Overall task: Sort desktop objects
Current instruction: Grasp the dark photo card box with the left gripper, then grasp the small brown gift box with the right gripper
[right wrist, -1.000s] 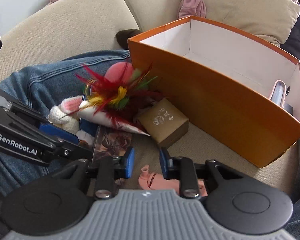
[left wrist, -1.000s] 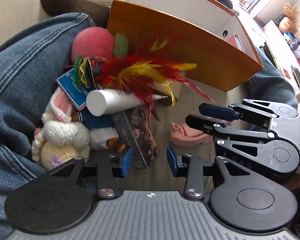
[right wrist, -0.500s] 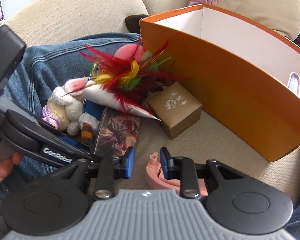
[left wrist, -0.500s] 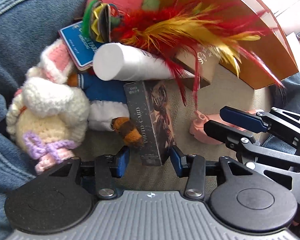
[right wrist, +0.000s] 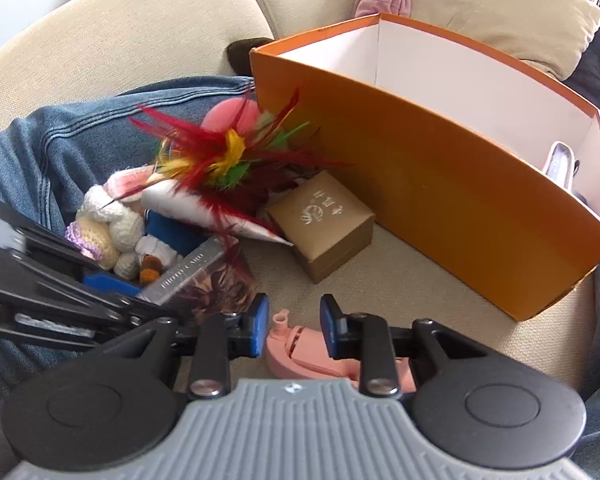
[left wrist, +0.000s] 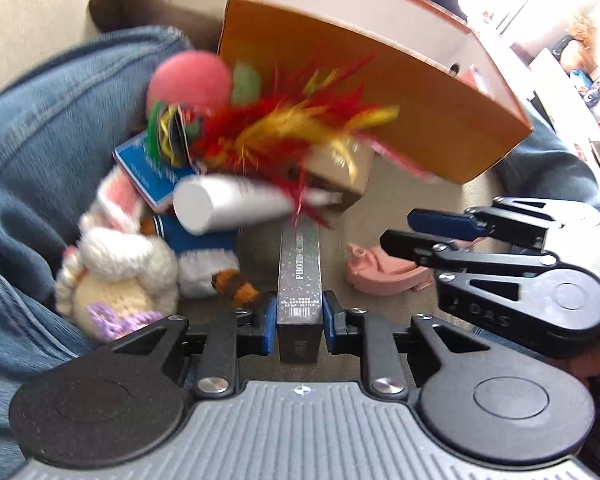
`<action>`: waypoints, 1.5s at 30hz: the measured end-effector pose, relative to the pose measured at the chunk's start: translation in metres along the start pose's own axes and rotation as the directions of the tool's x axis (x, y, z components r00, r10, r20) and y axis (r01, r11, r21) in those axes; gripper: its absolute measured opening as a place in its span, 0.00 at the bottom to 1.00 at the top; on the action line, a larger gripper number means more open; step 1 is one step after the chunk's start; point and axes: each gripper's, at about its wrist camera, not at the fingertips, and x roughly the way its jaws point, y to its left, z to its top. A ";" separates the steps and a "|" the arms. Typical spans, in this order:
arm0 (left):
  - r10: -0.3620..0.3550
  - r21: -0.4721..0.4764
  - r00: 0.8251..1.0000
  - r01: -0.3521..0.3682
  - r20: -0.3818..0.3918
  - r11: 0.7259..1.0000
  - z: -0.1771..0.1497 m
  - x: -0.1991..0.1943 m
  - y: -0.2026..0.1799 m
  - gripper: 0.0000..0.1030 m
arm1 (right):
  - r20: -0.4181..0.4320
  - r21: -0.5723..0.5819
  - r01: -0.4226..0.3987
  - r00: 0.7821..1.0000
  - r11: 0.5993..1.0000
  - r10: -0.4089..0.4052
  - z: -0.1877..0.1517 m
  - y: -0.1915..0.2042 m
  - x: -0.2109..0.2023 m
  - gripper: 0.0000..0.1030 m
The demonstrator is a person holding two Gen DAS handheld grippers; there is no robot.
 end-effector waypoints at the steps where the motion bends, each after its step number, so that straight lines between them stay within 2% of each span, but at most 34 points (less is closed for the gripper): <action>1: 0.007 0.008 1.000 -0.007 0.013 1.000 0.001 -0.004 0.000 0.25 | 0.001 0.005 0.003 1.000 1.000 -0.003 0.000 -0.001 0.000 0.30; 6: 0.012 -0.003 1.000 -0.012 0.019 1.000 0.011 -0.006 0.006 0.25 | 0.007 0.006 0.012 1.000 1.000 -0.012 0.002 -0.003 -0.001 0.30; 13: 0.021 -0.041 0.999 -0.020 0.044 0.999 0.029 0.016 0.006 0.25 | -0.002 0.003 0.019 1.000 1.000 -0.019 0.005 -0.006 0.005 0.30; 16: 0.025 -0.038 1.000 -0.024 0.010 0.999 0.029 0.021 0.007 0.25 | -0.006 0.019 0.027 1.000 0.999 -0.027 0.007 -0.011 0.008 0.30; 21: -0.003 -0.069 1.000 0.005 0.021 0.998 0.029 0.023 0.016 0.25 | 0.001 0.154 0.040 0.999 0.987 -0.041 0.015 -0.033 0.012 0.30; 24: -0.006 -0.052 1.000 0.007 0.020 0.999 0.032 0.023 0.013 0.25 | -0.005 0.256 0.023 1.000 0.967 -0.022 0.018 -0.049 0.017 0.38; 27: -0.016 -0.041 0.999 0.018 0.043 0.999 0.035 0.015 0.012 0.25 | -0.019 0.305 0.003 1.000 0.952 0.003 0.022 -0.059 0.024 0.41; 31: -0.024 -0.061 0.999 0.027 0.048 0.998 0.043 0.013 0.015 0.25 | -0.007 0.361 -0.076 0.996 0.930 0.084 0.027 -0.066 0.034 0.45; 32: -0.026 -0.070 0.999 0.029 0.043 0.997 0.045 0.015 0.017 0.25 | 0.006 0.356 -0.093 0.995 0.930 0.097 0.029 -0.065 0.036 0.49; 35: -0.019 -0.089 0.999 0.022 0.027 0.996 0.050 0.021 0.021 0.25 | 0.026 0.238 -0.084 0.996 0.968 0.080 0.038 -0.052 0.039 0.63; 38: -0.035 -0.104 0.999 0.036 0.011 0.994 0.053 0.023 0.026 0.25 | 0.012 0.069 -0.054 0.999 0.996 0.053 0.042 -0.039 0.042 0.65; 43: -0.049 -0.124 0.999 0.047 -0.010 0.991 0.054 0.025 0.031 0.25 | -0.019 -0.147 -0.064 0.998 0.987 0.062 0.040 -0.034 0.050 0.64; 45: -0.046 -0.128 0.999 0.043 -0.015 0.991 0.055 0.028 0.033 0.25 | -0.022 -0.198 -0.102 0.995 0.975 0.100 0.041 -0.035 0.053 0.64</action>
